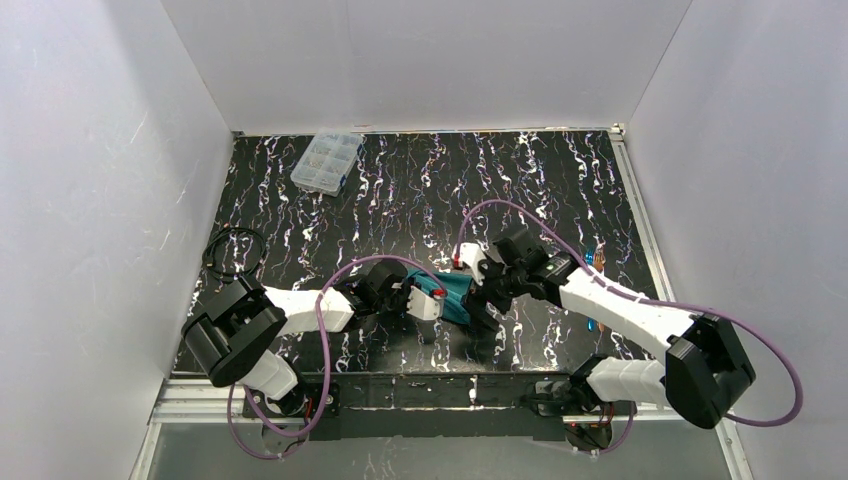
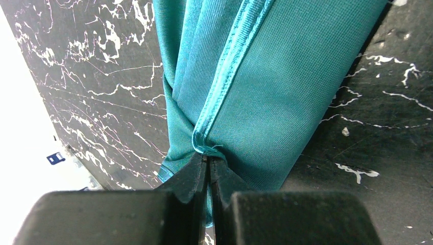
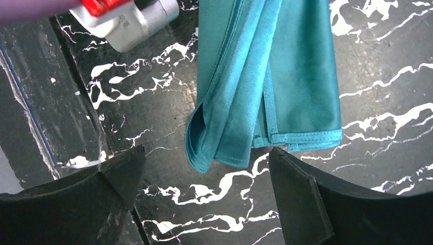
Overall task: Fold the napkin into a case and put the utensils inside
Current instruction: Stuff the top corner of the smaller-rectangle-folded napkin into the folded napkin.
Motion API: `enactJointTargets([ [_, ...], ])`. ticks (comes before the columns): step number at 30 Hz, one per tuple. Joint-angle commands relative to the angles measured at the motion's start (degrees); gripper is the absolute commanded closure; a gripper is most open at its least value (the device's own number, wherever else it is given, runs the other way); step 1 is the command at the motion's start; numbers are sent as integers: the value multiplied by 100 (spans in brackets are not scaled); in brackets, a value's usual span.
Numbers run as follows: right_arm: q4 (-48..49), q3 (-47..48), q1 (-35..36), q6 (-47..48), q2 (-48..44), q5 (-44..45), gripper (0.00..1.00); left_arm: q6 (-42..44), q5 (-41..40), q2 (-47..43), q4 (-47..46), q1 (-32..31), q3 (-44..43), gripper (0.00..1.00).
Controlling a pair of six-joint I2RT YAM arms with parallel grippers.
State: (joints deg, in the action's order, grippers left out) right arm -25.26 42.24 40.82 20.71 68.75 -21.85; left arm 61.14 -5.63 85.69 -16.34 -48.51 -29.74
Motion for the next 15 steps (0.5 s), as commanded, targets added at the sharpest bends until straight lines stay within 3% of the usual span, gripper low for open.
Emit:
enactJointTargets([
  [1, -46, 363, 224, 269, 299, -75, 1, -365, 282, 295, 1431, -21, 298, 100],
  [8, -16, 465, 610, 239, 953, 734, 1, -375, 273, 283, 1477, -19, 260, 100],
  [15, 490, 322, 716, 60, 906, 1110, 2, -359, 265, 279, 1463, -20, 284, 100],
])
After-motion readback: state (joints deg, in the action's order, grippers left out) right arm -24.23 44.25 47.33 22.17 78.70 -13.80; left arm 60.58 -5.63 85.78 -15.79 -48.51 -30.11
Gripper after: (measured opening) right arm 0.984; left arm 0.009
